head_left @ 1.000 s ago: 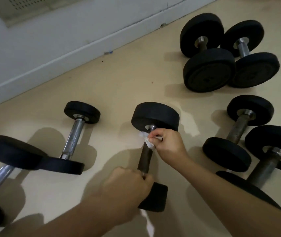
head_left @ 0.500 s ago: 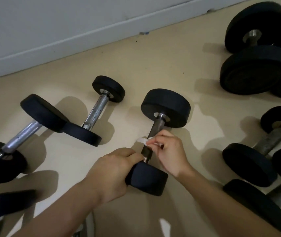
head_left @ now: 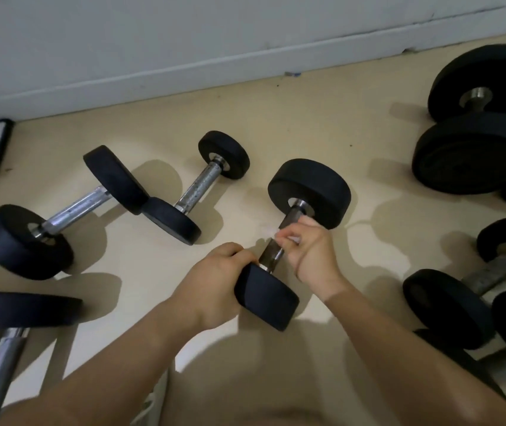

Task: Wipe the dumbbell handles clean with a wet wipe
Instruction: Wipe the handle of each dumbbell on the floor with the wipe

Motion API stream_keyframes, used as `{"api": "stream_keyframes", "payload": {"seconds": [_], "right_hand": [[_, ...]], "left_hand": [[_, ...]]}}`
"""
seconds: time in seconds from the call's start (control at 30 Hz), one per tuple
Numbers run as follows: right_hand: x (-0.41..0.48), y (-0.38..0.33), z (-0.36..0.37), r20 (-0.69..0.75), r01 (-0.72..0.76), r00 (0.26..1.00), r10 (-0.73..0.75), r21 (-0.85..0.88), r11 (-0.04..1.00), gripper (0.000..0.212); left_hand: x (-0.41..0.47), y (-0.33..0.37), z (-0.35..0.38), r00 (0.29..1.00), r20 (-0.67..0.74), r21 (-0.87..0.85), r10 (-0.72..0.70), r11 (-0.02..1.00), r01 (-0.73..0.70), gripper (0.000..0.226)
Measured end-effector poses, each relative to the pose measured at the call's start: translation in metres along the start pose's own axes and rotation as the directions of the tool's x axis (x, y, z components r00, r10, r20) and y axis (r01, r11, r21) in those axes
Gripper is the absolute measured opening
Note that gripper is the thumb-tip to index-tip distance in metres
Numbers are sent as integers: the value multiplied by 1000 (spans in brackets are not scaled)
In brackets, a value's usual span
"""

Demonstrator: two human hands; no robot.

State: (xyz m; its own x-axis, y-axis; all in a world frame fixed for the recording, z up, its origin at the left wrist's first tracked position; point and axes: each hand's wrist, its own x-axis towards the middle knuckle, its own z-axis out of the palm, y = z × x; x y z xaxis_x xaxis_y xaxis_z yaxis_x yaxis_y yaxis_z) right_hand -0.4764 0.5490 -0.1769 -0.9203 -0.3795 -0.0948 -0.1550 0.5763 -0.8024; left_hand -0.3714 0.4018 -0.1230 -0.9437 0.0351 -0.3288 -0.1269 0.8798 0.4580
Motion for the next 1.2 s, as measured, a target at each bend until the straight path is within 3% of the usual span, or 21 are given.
{"api": "stream_keyframes", "payload": {"seconds": [0.07,0.2,0.27,0.33,0.4,0.47,0.5,0.6,0.67,0.8,0.93,0.97,1.03,1.1,1.2], "right_hand": [[-4,-1,-3,189,32,982,-25,-35,999,8],[21,5,-16,-25,-29,999,28,-50,998,13],[-1,1,-12,84,130,989,-123,-88,988,12],[-19,3,-11,260,288,932,-253,-107,952,14],[3,12,-14,143,209,971,-191,-127,970,12],[15,10,-15,-46,21,999,-23,-49,999,11],[9,5,-11,-20,-1,1000,0,-65,998,11],[-25,-10,-5,181,171,972,-147,-126,977,11],[-14,-8,-16,215,172,967,-137,-152,973,12],[12,-1,-17,-89,-15,996,0,-166,986,10],[-22,-8,-9,166,162,978,-129,-199,967,9],[-12,-3,-13,148,136,983,-105,-217,967,9],[11,5,-22,-64,5,998,-18,-195,981,9],[6,5,-21,-157,-90,985,67,-144,986,9],[-24,0,-18,36,-3,999,7,-123,992,7]], "left_hand": [[2,3,-3,999,38,39,-4,999,2,62],[3,5,-3,996,86,123,21,992,-31,61],[4,3,-1,996,83,113,42,992,-51,62],[4,0,1,996,67,79,57,995,-62,63],[5,-3,3,995,73,59,62,996,-66,64],[6,-5,1,989,133,-49,70,997,-64,67],[6,-5,-3,979,195,-138,66,990,-39,68],[9,-6,-14,938,341,-332,60,941,60,67],[10,-7,-8,959,281,-355,30,932,75,68],[6,-3,14,993,93,-289,-69,953,94,76],[1,3,18,962,80,-371,-260,888,271,107],[0,5,20,963,66,-358,-263,894,269,109],[-2,11,25,965,28,-297,-260,920,257,112],[-5,20,31,967,24,-208,-254,945,254,110],[-11,34,34,972,-23,-73,-232,970,230,104]]}}
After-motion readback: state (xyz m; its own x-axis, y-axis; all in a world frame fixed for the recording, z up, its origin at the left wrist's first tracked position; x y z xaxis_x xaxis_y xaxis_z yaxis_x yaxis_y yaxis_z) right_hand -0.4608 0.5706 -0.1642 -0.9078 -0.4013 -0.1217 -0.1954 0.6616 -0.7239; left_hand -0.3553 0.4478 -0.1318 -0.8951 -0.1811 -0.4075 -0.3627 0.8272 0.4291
